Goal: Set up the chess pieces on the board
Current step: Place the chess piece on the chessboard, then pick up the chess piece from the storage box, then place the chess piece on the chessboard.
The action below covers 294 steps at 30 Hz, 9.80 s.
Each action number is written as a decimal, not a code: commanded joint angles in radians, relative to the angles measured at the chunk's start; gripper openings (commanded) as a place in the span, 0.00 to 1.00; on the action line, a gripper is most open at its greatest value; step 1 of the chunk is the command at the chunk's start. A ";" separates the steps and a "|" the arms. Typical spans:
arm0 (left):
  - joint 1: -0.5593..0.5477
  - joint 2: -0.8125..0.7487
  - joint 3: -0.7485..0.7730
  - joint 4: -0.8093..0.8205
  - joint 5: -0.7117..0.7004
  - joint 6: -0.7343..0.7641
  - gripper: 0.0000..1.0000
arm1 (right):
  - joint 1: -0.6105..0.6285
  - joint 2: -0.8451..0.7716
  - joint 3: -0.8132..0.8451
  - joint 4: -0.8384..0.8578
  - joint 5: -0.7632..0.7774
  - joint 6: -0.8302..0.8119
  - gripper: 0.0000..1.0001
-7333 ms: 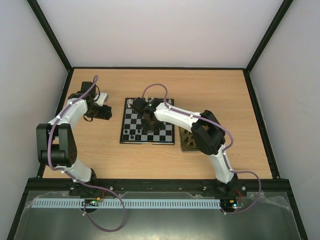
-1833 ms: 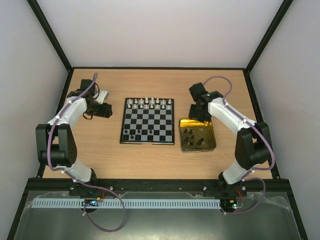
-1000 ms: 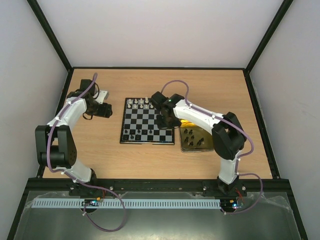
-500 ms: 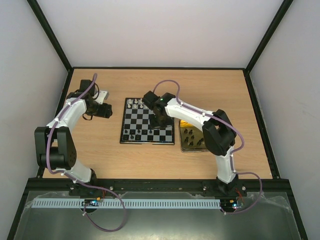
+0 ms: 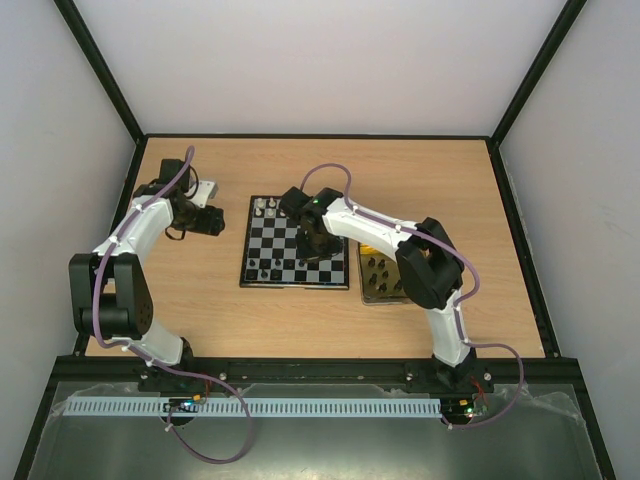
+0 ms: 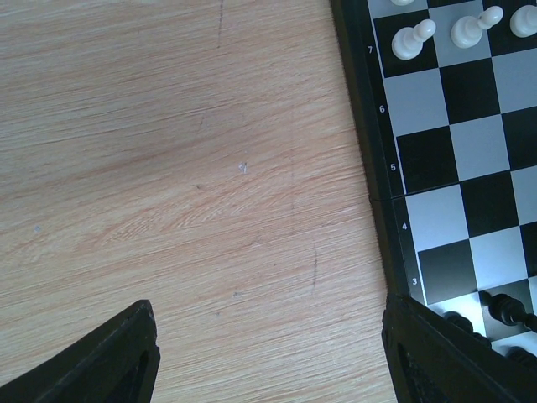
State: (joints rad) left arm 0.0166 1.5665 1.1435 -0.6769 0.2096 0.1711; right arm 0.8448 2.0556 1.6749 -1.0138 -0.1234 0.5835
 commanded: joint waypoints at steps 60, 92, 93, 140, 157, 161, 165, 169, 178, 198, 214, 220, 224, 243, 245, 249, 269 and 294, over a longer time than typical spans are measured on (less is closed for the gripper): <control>0.016 0.004 0.006 0.002 0.012 0.004 0.73 | 0.010 0.073 0.032 0.010 0.016 -0.006 0.17; 0.016 0.009 0.012 -0.010 0.028 0.000 0.73 | -0.412 -0.408 -0.441 0.021 0.154 -0.003 0.17; 0.016 0.009 0.011 -0.011 0.028 -0.001 0.73 | -0.421 -0.420 -0.470 0.030 0.147 0.000 0.17; 0.002 0.020 0.022 -0.029 0.000 0.004 0.73 | -0.538 -0.514 -0.694 0.150 0.032 -0.001 0.18; -0.002 0.018 0.019 -0.032 -0.006 0.002 0.73 | -0.560 -0.513 -0.748 0.202 0.003 -0.013 0.18; -0.003 0.014 0.019 -0.033 -0.010 0.002 0.73 | -0.560 -0.505 -0.747 0.207 -0.002 -0.016 0.18; -0.003 0.012 0.015 -0.034 -0.011 0.002 0.73 | -0.560 -0.506 -0.758 0.209 -0.010 -0.016 0.18; -0.003 0.010 0.012 -0.032 -0.008 0.002 0.73 | -0.561 -0.511 -0.767 0.210 -0.014 -0.017 0.18; -0.003 0.004 0.008 -0.030 -0.009 0.002 0.74 | -0.561 -0.506 -0.777 0.218 -0.021 -0.017 0.18; -0.003 -0.014 -0.013 -0.021 -0.010 0.002 0.73 | -0.561 -0.488 -0.707 0.178 0.000 -0.021 0.08; -0.003 -0.010 -0.018 -0.009 -0.002 0.002 0.73 | -0.465 -0.449 -0.417 0.025 0.070 -0.006 0.06; -0.003 -0.007 -0.013 -0.004 0.004 0.000 0.73 | -0.373 -0.391 -0.295 -0.028 0.040 0.013 0.06; -0.002 -0.006 -0.010 -0.002 0.003 0.000 0.73 | -0.307 -0.349 -0.242 -0.041 0.021 0.027 0.03; -0.002 0.000 -0.005 0.004 0.010 -0.002 0.74 | -0.136 -0.144 -0.073 -0.049 -0.032 0.035 0.03; -0.002 0.000 -0.008 0.007 0.008 -0.002 0.74 | -0.124 -0.134 -0.076 -0.045 -0.039 0.035 0.03; -0.001 0.002 -0.008 0.008 0.008 -0.001 0.74 | -0.104 -0.109 -0.067 -0.038 -0.056 0.030 0.04; 0.005 0.010 -0.005 0.009 0.005 0.001 0.74 | -0.071 -0.037 -0.070 -0.011 -0.072 0.019 0.03; 0.011 0.017 -0.007 0.014 0.007 0.001 0.74 | -0.070 0.014 -0.042 -0.001 -0.065 0.008 0.03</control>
State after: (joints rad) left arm 0.0227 1.5742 1.1320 -0.6632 0.2092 0.1719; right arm 0.7673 2.0460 1.5974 -1.0138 -0.1997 0.6022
